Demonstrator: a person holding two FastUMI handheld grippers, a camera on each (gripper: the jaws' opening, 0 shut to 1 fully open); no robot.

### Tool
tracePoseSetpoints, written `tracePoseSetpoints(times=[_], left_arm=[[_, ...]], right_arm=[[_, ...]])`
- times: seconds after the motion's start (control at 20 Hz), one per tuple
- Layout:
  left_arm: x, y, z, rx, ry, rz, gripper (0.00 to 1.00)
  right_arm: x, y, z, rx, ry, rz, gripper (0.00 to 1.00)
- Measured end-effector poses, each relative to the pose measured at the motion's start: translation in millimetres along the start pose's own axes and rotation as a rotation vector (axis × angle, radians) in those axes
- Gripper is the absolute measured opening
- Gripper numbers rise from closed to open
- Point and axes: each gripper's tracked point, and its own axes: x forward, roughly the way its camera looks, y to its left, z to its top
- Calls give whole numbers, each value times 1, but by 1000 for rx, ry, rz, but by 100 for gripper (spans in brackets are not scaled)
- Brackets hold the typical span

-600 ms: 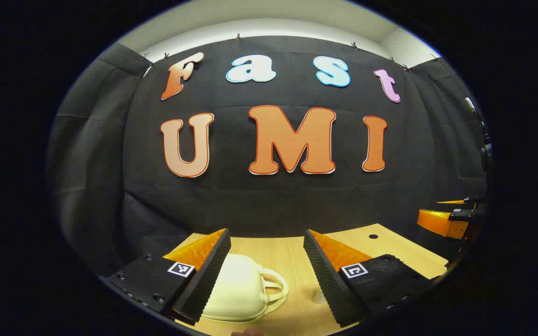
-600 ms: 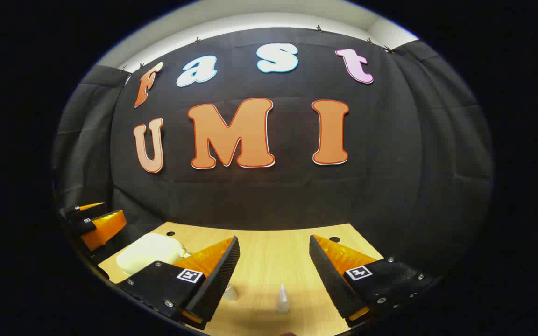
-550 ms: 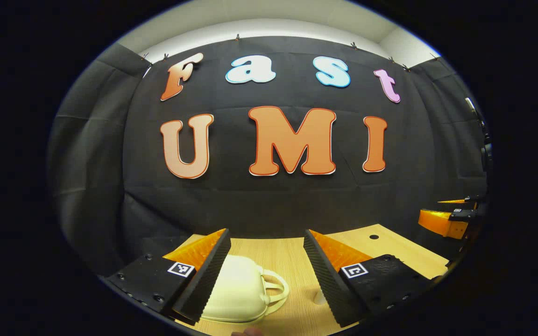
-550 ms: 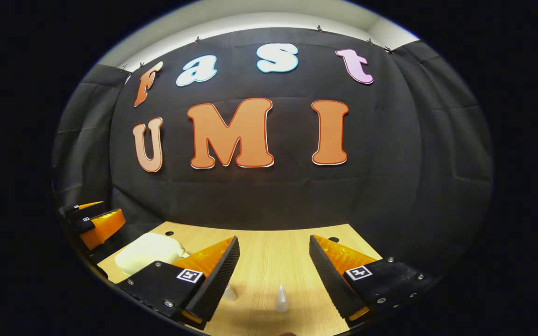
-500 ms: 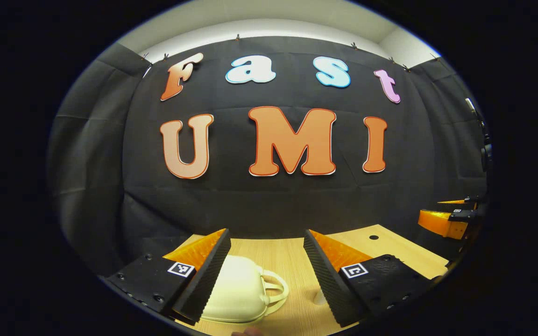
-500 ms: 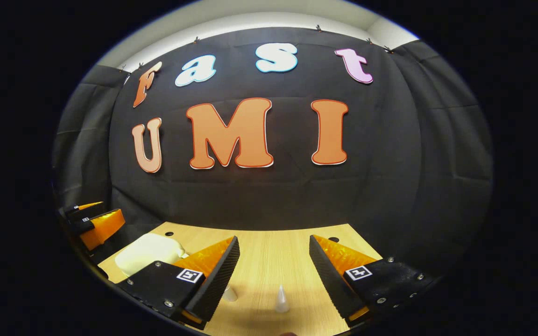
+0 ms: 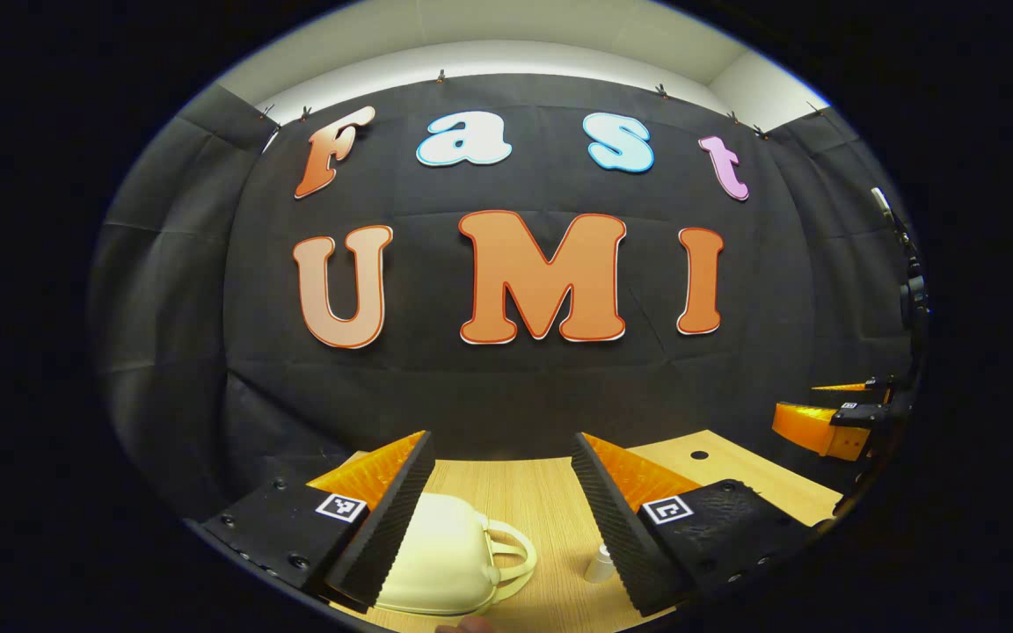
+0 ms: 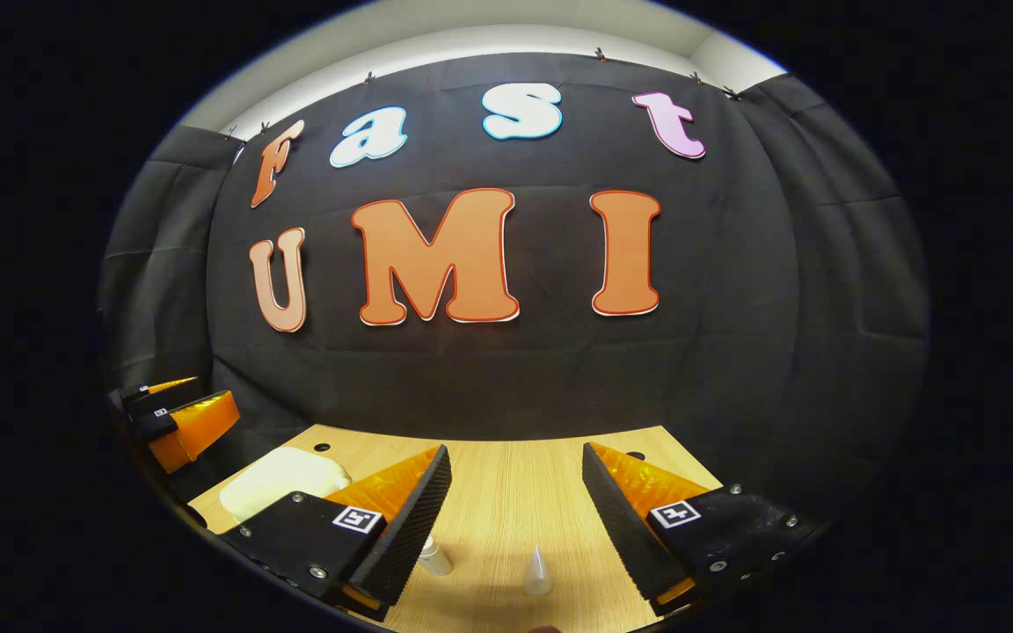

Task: First open the suitcase, pack the skin care products into it, and then close the suitcase.

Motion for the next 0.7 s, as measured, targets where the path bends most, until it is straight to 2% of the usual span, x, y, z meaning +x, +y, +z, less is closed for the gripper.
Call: tracePoseSetpoints(times=[0.05, 0.25, 0.3, 0.35, 0.55, 0.7], left_arm=[[-1, 0, -2, 3, -2, 3, 98], [-1, 3, -3, 37, 3, 11, 96], [1, 4, -4, 54, 3, 17, 98], [-1, 6, -7, 79, 4, 25, 96], [-5, 3, -21, 226, 15, 39, 99], [-8, -10, -43, 363, 34, 8, 100]], right_arm=[[0, 0, 1, 1, -2, 0, 95], [-1, 0, -2, 1, 3, -2, 95], [-2, 0, -3, 0, 6, -3, 95], [-2, -1, -5, -1, 10, -4, 95], [-4, -4, -17, -3, 39, -9, 95], [-6, -9, -28, -4, 65, -19, 95]])
